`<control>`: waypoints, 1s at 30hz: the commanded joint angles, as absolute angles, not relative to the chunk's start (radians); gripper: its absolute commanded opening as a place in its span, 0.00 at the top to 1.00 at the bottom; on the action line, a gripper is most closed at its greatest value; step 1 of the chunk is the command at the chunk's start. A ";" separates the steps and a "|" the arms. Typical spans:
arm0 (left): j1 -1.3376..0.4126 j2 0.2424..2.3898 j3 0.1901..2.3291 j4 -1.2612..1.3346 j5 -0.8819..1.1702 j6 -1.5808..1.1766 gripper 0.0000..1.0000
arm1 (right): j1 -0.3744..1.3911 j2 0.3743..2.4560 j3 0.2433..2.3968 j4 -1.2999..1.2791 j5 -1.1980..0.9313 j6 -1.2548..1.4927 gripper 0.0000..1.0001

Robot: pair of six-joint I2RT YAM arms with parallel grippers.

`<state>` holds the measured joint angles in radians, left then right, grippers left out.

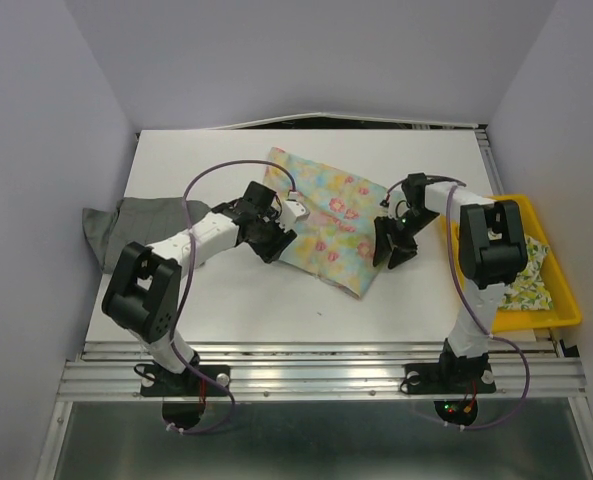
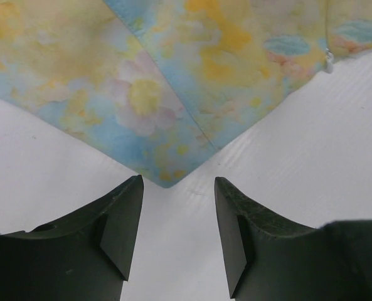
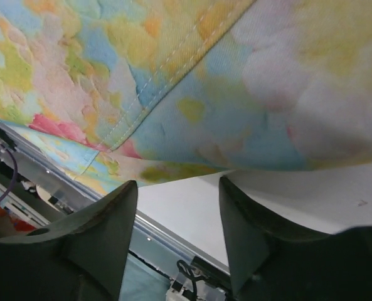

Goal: Fold and stack the skirts
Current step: Flatten the skirt out

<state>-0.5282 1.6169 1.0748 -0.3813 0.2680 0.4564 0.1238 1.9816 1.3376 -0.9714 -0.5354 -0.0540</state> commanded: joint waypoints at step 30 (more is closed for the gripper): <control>-0.538 1.600 1.394 -0.915 0.363 0.782 0.98 | 0.052 1.890 1.614 -1.008 -0.350 -0.296 0.97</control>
